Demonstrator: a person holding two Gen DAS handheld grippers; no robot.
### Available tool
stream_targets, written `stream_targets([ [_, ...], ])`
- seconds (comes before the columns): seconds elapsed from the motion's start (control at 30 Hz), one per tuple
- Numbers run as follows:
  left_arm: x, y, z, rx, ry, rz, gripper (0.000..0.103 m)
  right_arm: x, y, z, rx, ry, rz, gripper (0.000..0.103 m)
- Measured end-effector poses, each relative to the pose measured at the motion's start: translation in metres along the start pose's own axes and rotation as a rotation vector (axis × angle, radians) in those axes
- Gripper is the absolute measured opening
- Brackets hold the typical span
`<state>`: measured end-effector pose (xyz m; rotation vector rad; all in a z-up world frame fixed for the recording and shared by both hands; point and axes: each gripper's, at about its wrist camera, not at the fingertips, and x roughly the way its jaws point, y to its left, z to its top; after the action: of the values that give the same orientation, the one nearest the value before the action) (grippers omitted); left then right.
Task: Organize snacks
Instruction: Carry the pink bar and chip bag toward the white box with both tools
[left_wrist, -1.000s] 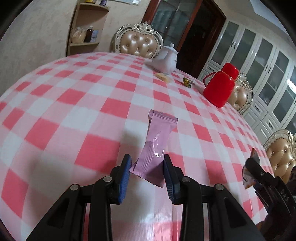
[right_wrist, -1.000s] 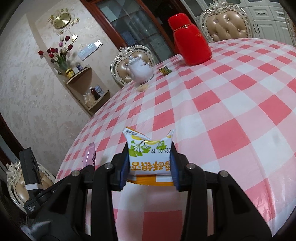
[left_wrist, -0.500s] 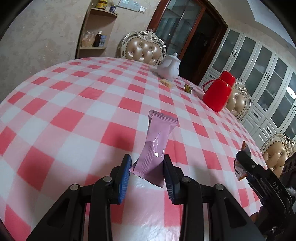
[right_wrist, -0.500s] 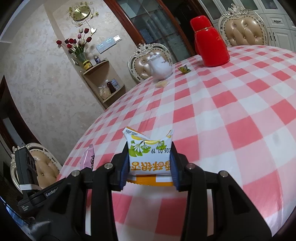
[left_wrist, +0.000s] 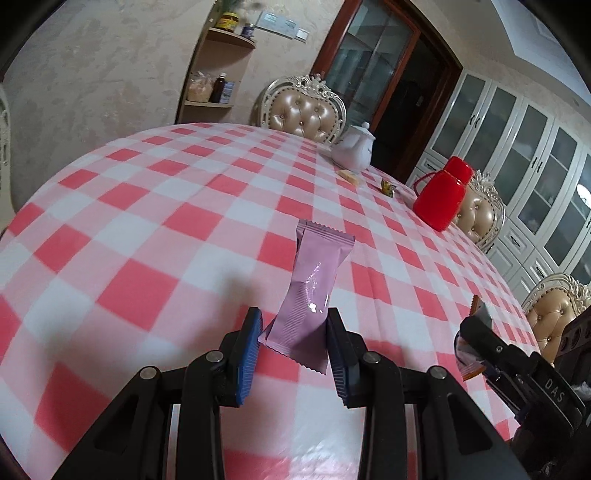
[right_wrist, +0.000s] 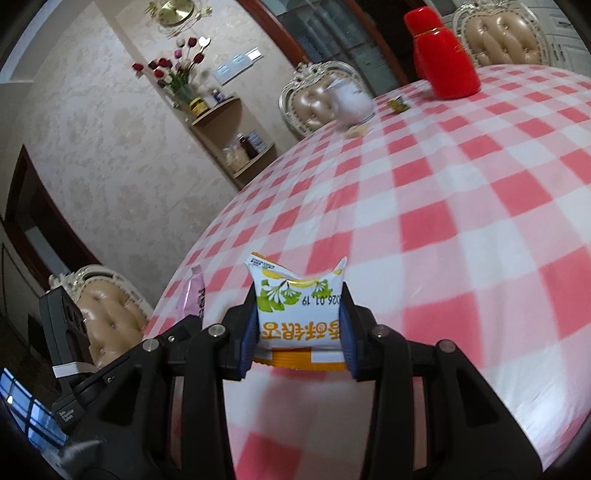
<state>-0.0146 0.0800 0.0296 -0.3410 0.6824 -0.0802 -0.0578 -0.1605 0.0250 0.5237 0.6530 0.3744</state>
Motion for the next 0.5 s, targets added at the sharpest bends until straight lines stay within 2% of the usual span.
stream_targets([
  [0.23, -0.029, 0.025, -0.016, -0.033, -0.039, 0.010, 0.036, 0.001, 0.036, -0.027, -0.049, 0.044, 0.045, 0.043],
  [0.4, -0.085, 0.053, -0.025, -0.038, -0.101, 0.020, 0.036, 0.007, 0.075, -0.051, -0.137, 0.106, 0.104, 0.043],
  [0.5, -0.121, 0.077, -0.030, -0.039, -0.122, 0.045, 0.036, 0.012, 0.106, -0.068, -0.207, 0.155, 0.173, 0.043],
])
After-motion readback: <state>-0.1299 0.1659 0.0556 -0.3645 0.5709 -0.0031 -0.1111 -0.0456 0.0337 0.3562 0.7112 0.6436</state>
